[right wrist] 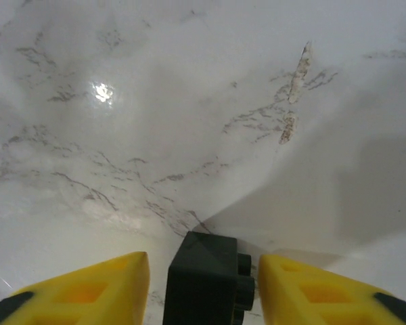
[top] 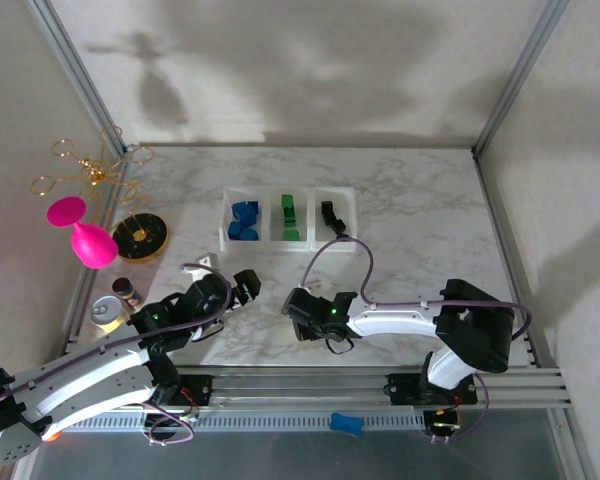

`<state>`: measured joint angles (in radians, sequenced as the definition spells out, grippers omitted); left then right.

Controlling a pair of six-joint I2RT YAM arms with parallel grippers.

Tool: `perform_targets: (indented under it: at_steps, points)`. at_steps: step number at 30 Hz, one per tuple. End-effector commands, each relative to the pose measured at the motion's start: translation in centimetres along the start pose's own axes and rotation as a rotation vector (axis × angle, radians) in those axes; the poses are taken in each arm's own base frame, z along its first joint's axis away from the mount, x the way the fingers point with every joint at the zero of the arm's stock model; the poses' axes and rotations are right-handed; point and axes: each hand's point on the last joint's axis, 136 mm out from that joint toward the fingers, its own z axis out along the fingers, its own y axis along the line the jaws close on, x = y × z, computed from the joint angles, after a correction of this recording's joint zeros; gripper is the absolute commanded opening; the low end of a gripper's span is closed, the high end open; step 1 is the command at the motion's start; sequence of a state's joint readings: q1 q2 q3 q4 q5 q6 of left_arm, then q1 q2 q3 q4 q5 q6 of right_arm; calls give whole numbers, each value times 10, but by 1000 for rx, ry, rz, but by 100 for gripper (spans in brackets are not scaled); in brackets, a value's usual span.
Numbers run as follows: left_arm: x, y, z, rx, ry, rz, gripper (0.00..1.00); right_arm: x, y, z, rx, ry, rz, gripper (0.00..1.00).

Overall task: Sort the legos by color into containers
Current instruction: Pick up the lego from the bottom-center of the table, then place the lego in the container.

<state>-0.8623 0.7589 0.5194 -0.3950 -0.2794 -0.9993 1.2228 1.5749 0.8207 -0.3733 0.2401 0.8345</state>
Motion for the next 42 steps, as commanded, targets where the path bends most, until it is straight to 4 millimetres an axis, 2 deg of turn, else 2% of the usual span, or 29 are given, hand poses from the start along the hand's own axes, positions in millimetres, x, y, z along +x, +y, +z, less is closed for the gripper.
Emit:
perform_targets:
  at_steps: [1,9,15,21,26,29,34,37,38,39,42]
  points:
    - [4,5,0,-16,10,-6,100,-6,7,-1,6,-27,-2,40]
    - [3,1,2,-4,7,-4,100,-11,6,-7,17,-39,1,28]
    - [-1,-4,3,-5,-4,5,100,-31,13,-23,-16,-85,4,24]
    - [-18,-16,0,-1,-61,12,100,-82,1,-45,-35,-176,38,24]
    - [-33,-29,-1,-9,-105,30,100,-142,-31,-60,41,-295,55,25]
    - [-37,-37,3,-10,-119,38,100,-179,-57,-61,69,-350,100,25]
    - [-45,-52,10,-7,-136,41,99,-232,-87,-56,120,-420,144,25]
    - [-49,-58,13,-12,-147,45,100,-252,-102,-47,146,-440,159,25]
    - [-51,-60,14,-15,-151,47,100,-257,-101,-40,147,-437,150,26]
    - [-52,-61,15,-17,-153,48,100,-264,-116,-35,172,-436,172,26]
    - [-53,-61,17,-25,-162,50,100,-275,-129,-19,198,-430,185,27]
